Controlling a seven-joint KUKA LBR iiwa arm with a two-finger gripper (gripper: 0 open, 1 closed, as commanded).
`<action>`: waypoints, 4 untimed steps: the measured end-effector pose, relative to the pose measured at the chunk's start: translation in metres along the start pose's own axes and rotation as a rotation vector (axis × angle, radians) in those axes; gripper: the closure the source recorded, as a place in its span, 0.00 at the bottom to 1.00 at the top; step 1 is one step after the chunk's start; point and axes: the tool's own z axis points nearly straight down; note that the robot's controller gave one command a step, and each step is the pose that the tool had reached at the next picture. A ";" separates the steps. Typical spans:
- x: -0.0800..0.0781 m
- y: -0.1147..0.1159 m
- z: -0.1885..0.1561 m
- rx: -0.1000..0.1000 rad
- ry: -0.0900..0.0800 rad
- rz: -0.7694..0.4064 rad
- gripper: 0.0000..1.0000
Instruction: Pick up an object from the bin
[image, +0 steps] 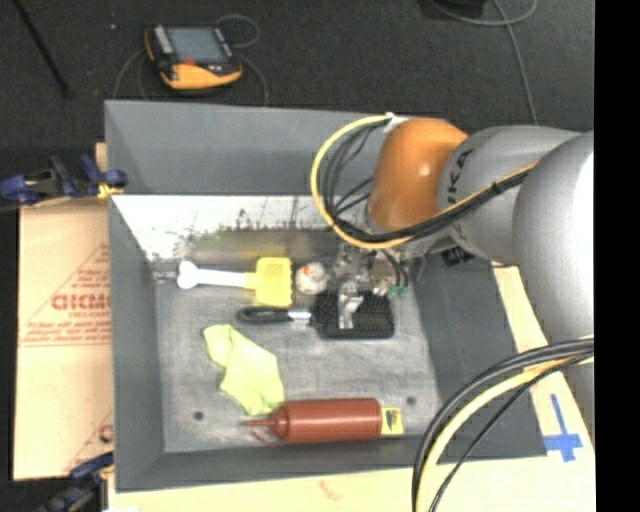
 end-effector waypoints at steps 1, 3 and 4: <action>0.000 0.000 0.000 0.000 0.000 -0.001 1.00; 0.007 -0.021 0.001 -0.006 -0.018 -0.087 1.00; 0.000 -0.029 -0.068 -0.007 -0.001 -0.045 0.00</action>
Offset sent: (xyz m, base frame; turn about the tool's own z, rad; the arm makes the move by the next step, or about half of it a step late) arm -0.0313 -0.0430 -0.0218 -0.1495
